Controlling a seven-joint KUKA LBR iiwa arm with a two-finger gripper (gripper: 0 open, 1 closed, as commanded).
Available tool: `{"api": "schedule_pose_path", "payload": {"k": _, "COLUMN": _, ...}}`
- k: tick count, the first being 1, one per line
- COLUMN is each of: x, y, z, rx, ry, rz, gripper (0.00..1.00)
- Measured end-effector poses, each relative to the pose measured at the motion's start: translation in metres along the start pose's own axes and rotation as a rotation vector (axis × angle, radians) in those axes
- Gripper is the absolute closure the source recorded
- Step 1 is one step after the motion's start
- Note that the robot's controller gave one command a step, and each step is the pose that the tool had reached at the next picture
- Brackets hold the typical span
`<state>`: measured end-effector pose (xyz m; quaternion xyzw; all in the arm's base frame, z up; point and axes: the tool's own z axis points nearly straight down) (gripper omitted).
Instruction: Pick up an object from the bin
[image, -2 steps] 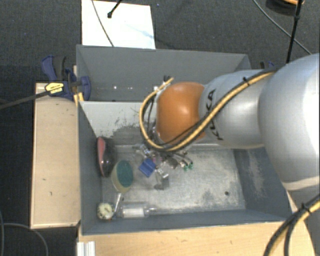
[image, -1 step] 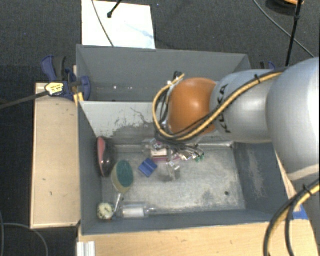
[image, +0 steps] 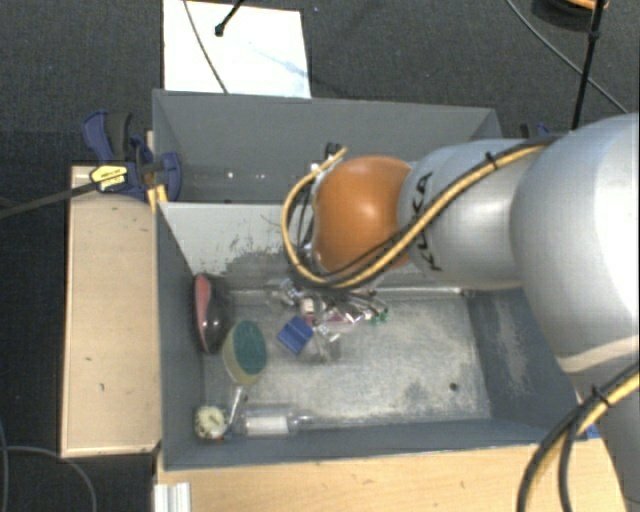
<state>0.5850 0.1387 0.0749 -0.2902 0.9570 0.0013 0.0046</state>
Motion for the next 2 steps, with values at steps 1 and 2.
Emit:
{"api": "schedule_pose_path", "payload": {"k": 1, "x": 0.001, "y": -0.001, "z": -0.001, "rx": 0.0, "ry": 0.0, "rz": 0.005, "gripper": 1.0}}
{"api": "schedule_pose_path", "payload": {"k": 2, "x": -0.005, "y": 0.014, "z": -0.128, "rx": 0.003, "ry": -0.002, "rz": 0.004, "gripper": 1.0}}
